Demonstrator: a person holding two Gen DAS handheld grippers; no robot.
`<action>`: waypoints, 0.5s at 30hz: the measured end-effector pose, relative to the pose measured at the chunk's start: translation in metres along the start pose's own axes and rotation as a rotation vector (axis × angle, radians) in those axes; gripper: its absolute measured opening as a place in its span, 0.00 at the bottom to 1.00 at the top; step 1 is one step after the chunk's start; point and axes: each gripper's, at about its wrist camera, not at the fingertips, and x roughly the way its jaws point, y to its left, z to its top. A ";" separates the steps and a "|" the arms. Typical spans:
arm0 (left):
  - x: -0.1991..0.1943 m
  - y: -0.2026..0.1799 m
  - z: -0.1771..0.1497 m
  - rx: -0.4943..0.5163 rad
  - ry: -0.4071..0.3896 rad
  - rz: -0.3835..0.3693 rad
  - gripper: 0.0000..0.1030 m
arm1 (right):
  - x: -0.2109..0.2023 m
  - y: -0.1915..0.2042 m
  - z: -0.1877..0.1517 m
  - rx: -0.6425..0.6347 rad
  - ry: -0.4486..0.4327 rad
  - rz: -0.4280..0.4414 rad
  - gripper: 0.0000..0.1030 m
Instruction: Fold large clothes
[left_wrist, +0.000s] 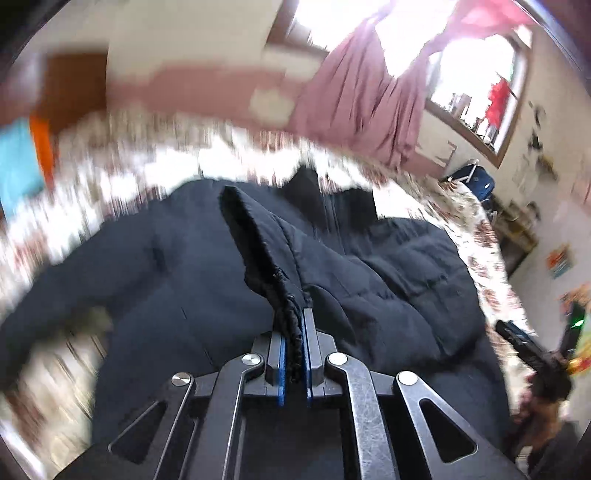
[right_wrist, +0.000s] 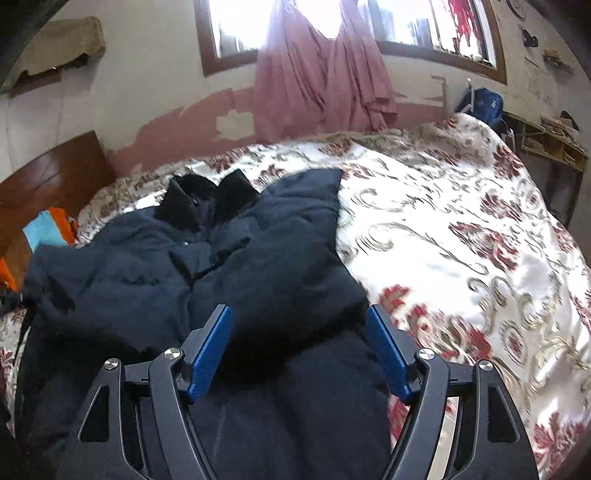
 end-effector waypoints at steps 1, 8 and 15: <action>-0.002 -0.005 0.007 0.055 -0.035 0.047 0.07 | 0.003 0.005 0.002 -0.019 -0.016 0.010 0.59; 0.049 0.010 0.017 0.137 0.043 0.214 0.07 | 0.051 0.042 0.013 -0.161 0.026 -0.005 0.30; 0.087 0.042 0.002 0.045 0.121 0.227 0.09 | 0.101 0.049 0.008 -0.166 0.173 -0.048 0.30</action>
